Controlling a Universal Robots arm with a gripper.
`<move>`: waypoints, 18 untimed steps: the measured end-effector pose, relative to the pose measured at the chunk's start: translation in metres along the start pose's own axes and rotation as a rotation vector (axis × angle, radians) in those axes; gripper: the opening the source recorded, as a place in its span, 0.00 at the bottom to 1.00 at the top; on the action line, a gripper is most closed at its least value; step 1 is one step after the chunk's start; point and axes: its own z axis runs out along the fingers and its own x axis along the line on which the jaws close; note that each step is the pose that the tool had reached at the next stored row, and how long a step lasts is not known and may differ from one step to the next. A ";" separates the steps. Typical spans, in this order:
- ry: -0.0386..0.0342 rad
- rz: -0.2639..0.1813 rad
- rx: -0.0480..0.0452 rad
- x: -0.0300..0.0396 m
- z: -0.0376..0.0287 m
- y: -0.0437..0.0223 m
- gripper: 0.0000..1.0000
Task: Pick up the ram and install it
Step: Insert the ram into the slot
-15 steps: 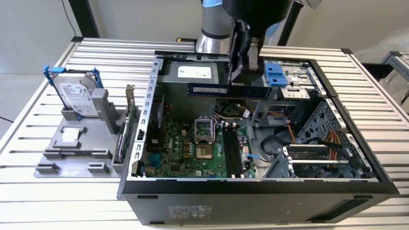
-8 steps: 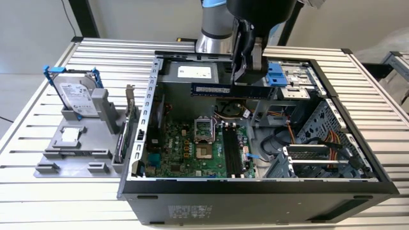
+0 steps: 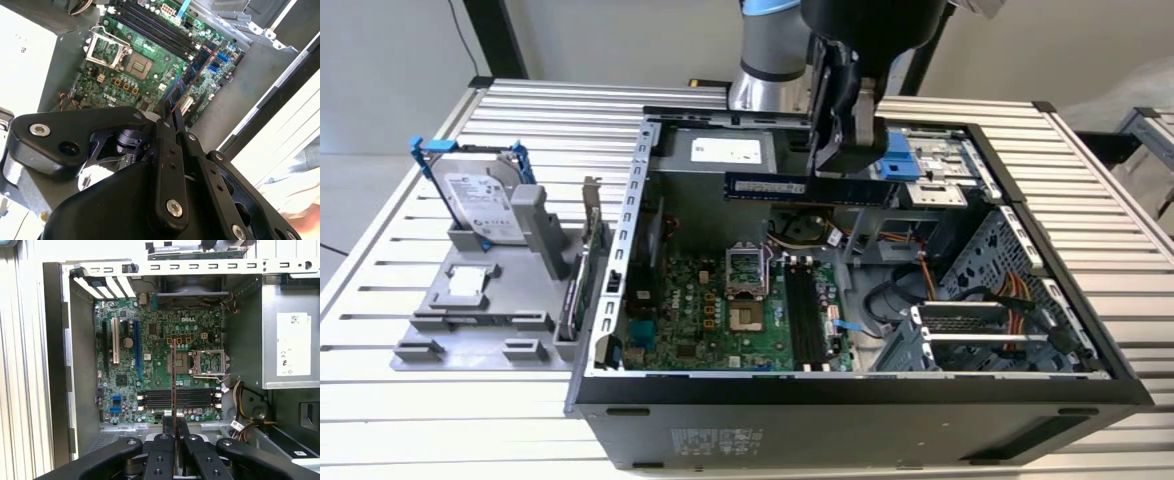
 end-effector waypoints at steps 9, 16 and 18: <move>0.0000 0.002 0.0000 -0.0017 0.0000 -0.0040 0.00; -0.0001 0.012 0.0000 -0.0095 -0.0001 -0.0041 0.00; -0.0002 0.015 -0.0001 -0.0118 -0.0001 -0.0043 0.00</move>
